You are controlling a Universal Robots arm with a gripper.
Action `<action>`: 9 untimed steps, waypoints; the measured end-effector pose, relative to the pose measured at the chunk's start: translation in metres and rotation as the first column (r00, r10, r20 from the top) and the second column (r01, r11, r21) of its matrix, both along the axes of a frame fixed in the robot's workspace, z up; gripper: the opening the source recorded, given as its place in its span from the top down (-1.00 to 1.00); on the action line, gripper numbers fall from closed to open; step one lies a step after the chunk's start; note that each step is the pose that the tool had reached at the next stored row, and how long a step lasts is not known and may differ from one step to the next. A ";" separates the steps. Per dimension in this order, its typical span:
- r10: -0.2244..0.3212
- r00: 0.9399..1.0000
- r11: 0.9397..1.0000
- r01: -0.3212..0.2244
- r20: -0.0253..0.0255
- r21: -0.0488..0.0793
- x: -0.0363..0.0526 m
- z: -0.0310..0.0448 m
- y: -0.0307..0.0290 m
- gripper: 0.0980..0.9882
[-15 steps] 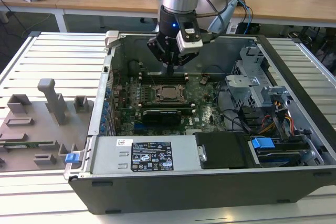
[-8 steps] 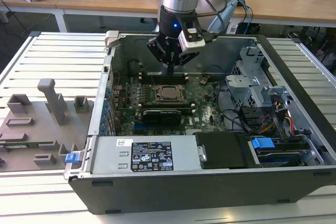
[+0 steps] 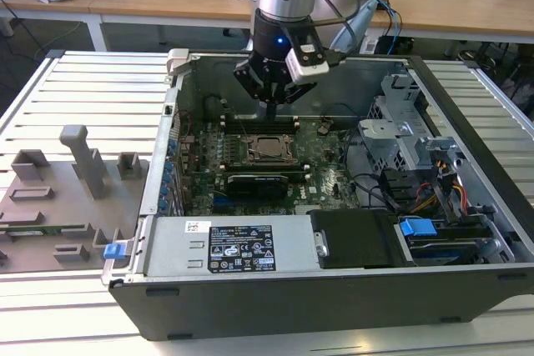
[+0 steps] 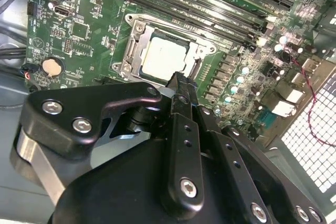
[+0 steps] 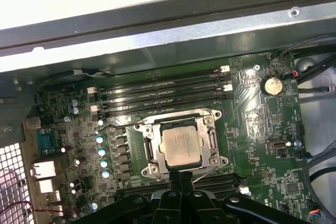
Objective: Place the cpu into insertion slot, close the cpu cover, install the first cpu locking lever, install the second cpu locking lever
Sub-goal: 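Install the first cpu locking lever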
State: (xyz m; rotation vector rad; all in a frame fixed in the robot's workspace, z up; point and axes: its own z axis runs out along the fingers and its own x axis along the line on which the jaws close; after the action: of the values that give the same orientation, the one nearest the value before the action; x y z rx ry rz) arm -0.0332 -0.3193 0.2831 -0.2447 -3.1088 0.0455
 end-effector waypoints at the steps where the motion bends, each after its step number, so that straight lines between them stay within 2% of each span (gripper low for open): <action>1: 0.007 1.000 1.000 -0.007 0.000 0.000 0.0000 0.0000 0.0000 0.98; 9: 0.058 0.998 0.998 -0.058 0.000 0.000 0.0000 0.0000 0.0000 0.98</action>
State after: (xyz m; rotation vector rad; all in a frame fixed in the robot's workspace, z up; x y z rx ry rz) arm -0.0332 -0.3193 0.2831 -0.1541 -3.1154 0.0465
